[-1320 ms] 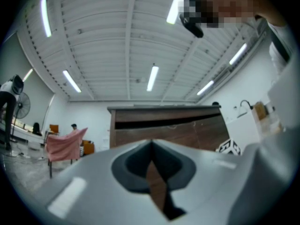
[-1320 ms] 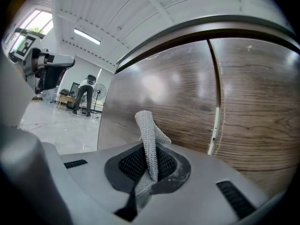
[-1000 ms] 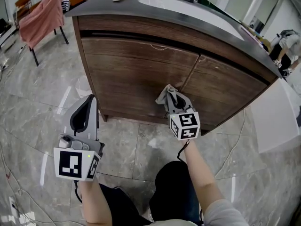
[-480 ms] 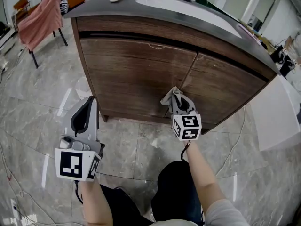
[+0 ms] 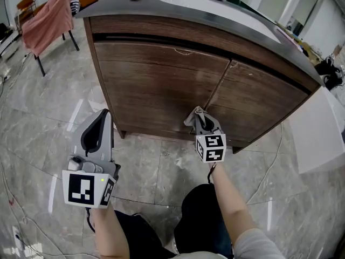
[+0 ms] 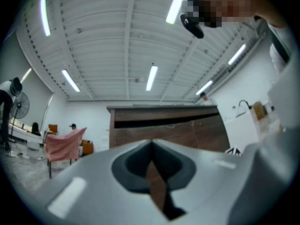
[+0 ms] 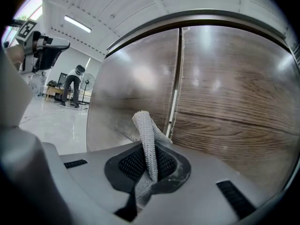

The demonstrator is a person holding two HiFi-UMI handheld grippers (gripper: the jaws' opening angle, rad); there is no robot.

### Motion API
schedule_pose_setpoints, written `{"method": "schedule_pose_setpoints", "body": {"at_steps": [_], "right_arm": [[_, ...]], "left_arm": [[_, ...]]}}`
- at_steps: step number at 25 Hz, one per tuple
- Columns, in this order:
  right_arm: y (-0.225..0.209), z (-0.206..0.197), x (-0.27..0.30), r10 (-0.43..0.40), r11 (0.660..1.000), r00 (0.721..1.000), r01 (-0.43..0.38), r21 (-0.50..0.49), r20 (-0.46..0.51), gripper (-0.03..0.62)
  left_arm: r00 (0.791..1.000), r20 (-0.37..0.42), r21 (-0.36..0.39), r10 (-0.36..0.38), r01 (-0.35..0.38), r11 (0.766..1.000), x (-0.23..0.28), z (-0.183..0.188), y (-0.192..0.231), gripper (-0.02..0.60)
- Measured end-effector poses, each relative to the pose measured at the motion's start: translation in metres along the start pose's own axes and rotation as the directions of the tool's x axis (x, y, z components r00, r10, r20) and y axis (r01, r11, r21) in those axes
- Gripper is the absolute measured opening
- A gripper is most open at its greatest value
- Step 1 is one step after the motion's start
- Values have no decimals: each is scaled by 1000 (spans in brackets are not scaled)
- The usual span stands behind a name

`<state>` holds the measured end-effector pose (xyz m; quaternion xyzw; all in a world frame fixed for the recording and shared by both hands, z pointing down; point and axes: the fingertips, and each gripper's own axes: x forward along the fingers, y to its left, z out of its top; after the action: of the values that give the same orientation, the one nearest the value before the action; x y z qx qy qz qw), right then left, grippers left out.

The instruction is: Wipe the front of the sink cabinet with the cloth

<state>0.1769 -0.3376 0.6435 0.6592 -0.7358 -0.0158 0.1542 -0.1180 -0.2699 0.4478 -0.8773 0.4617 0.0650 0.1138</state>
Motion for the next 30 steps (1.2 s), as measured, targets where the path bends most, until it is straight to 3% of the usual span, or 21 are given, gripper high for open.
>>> {"method": "schedule_pose_setpoints", "body": {"at_steps": [12, 30], "right_arm": [[11, -10, 7, -19, 1000, 1000, 18, -2, -24, 6], [86, 6, 44, 127, 992, 992, -127, -9, -28, 6]], "left_arm": [[1000, 0, -3, 24, -24, 1000, -8, -2, 12, 5], [998, -10, -3, 57, -57, 998, -17, -7, 32, 5]]}}
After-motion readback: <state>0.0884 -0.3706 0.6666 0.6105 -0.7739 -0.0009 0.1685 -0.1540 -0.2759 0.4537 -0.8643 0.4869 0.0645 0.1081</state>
